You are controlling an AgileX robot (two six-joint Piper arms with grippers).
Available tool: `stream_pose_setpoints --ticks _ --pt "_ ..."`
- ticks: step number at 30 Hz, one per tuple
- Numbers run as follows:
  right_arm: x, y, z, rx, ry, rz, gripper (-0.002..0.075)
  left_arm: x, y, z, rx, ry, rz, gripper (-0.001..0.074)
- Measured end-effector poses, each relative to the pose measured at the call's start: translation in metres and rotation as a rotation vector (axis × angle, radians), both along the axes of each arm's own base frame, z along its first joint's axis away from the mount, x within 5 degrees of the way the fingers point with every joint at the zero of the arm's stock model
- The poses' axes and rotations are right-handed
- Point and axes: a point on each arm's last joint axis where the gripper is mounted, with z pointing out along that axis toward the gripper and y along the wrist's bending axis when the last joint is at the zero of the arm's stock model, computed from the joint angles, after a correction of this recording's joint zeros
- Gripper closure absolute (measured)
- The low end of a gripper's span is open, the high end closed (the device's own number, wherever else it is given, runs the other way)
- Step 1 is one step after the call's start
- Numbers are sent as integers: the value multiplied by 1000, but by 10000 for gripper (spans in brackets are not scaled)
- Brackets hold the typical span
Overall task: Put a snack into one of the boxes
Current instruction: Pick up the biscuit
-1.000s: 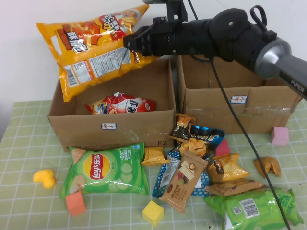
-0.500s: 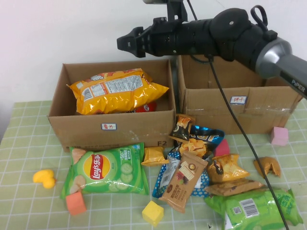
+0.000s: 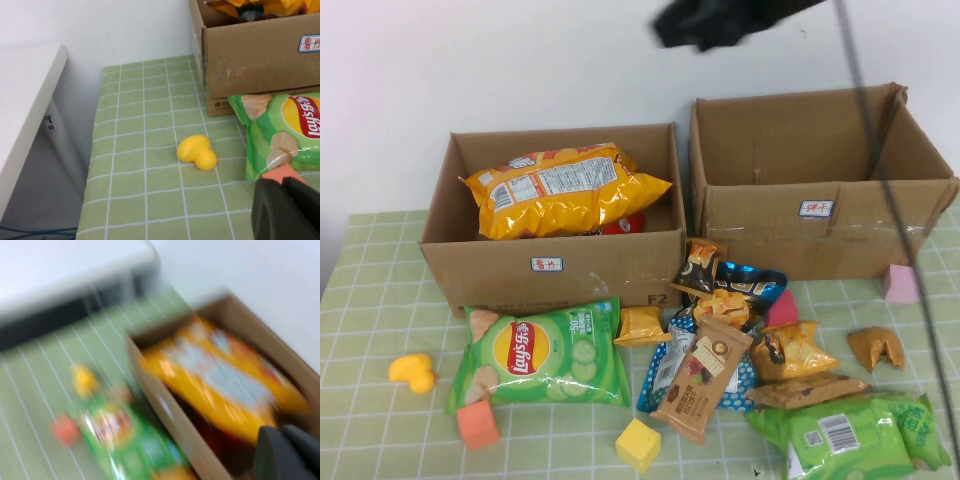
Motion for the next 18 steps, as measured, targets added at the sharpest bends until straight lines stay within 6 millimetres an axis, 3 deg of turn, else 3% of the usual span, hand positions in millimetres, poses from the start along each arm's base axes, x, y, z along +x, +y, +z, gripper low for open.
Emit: stream_pose_setpoints --ticks 4,8,12,18 --pt "-25 -32 20 -208 -2 -103 721 0 0 0 0 0 0 736" --pt "-39 -56 18 -341 38 -231 721 0 0 0 0 0 0 736" --pt "-53 -69 -3 -402 113 -294 721 0 0 0 0 0 0 736" --pt "-73 -79 -63 -455 255 -328 721 0 0 0 0 0 0 736"
